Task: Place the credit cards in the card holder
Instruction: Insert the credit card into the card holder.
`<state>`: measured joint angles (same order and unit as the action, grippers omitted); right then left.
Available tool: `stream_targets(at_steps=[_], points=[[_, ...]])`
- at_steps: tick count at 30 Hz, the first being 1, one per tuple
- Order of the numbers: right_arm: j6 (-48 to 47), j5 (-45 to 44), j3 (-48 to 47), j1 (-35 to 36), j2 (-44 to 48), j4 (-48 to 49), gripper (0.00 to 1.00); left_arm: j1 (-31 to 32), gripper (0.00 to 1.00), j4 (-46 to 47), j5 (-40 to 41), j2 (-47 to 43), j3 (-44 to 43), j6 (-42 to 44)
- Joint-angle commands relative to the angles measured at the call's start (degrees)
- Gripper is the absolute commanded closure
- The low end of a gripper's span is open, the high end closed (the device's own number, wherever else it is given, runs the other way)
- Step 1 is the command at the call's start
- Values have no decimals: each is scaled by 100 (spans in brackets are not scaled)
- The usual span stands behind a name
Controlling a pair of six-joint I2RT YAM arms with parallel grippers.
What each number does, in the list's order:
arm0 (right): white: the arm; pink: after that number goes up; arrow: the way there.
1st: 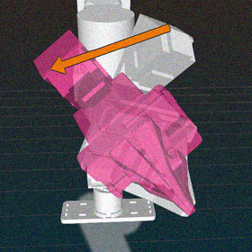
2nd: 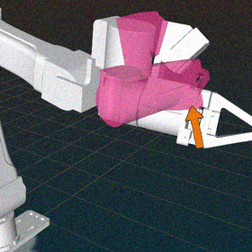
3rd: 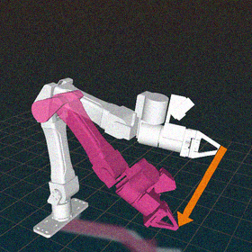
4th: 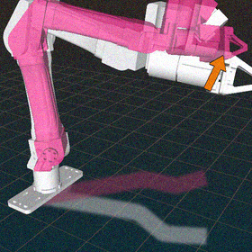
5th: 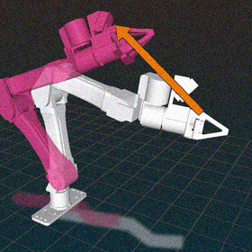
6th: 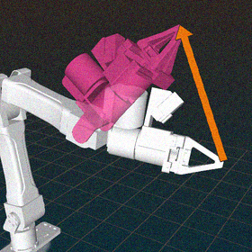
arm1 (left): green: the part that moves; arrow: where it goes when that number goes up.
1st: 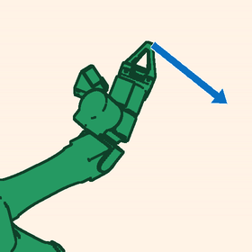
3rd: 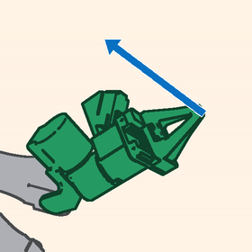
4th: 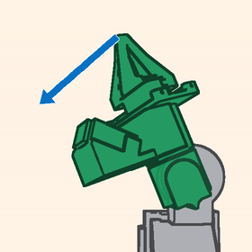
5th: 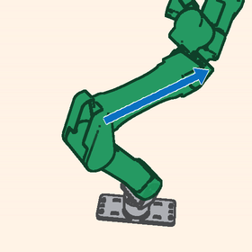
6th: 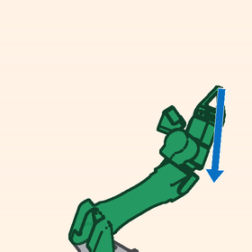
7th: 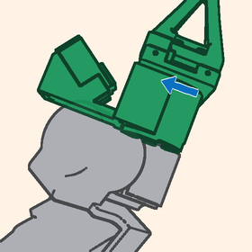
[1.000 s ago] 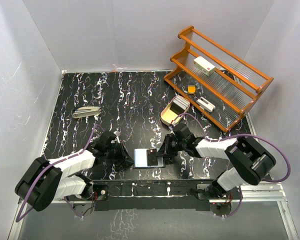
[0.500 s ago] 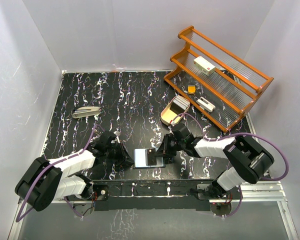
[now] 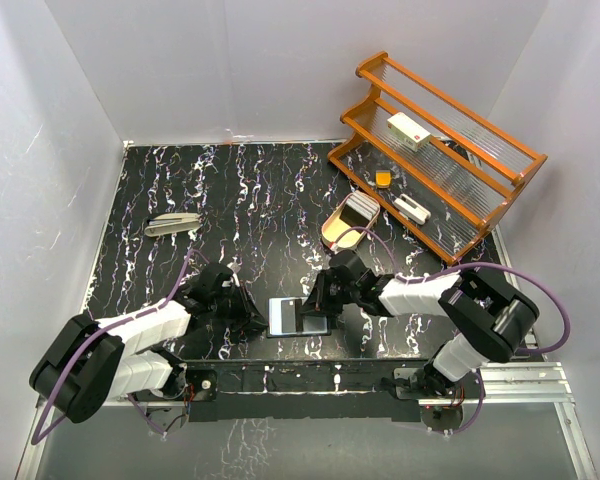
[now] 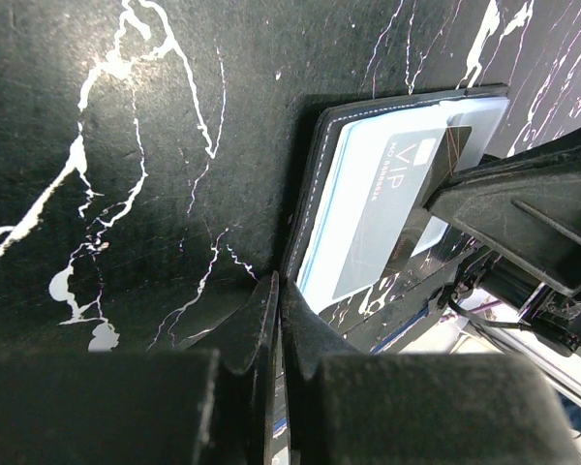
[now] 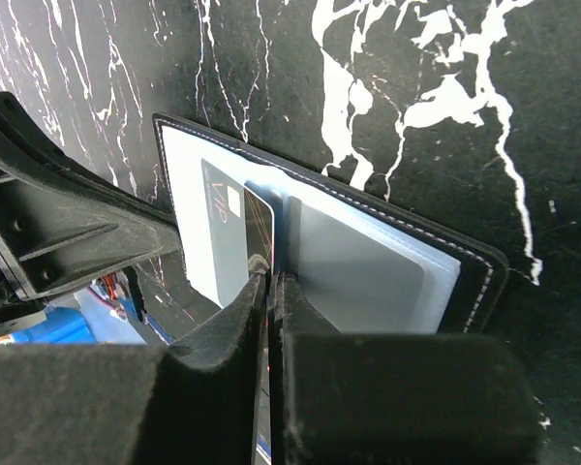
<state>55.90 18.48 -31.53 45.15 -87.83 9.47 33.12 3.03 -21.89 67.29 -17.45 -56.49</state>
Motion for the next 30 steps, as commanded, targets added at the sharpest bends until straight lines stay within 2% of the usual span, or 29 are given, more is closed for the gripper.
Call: stream_targets(at_steps=[1, 10, 13, 18, 21, 30], points=[[166, -336, -189, 218, -40, 116, 95, 39, 100, 7, -35, -134, 90, -23], [169, -485, -283, 362, -7, -49, 74, 37, 100, 25, -33, -124, 108, -4], [129, -449, -324, 375, -23, -82, 73, 37, 100, 57, -26, -107, 115, -20], [105, -407, -467, 473, -83, -99, 80, 36, 100, 82, -41, -70, 98, -11], [97, -421, -581, 551, -128, -138, 77, 36, 100, 114, -69, -66, 93, -11], [-78, -779, -730, 609, 23, -728, 73, 41, 100, 5, -59, -49, 9, 60]])
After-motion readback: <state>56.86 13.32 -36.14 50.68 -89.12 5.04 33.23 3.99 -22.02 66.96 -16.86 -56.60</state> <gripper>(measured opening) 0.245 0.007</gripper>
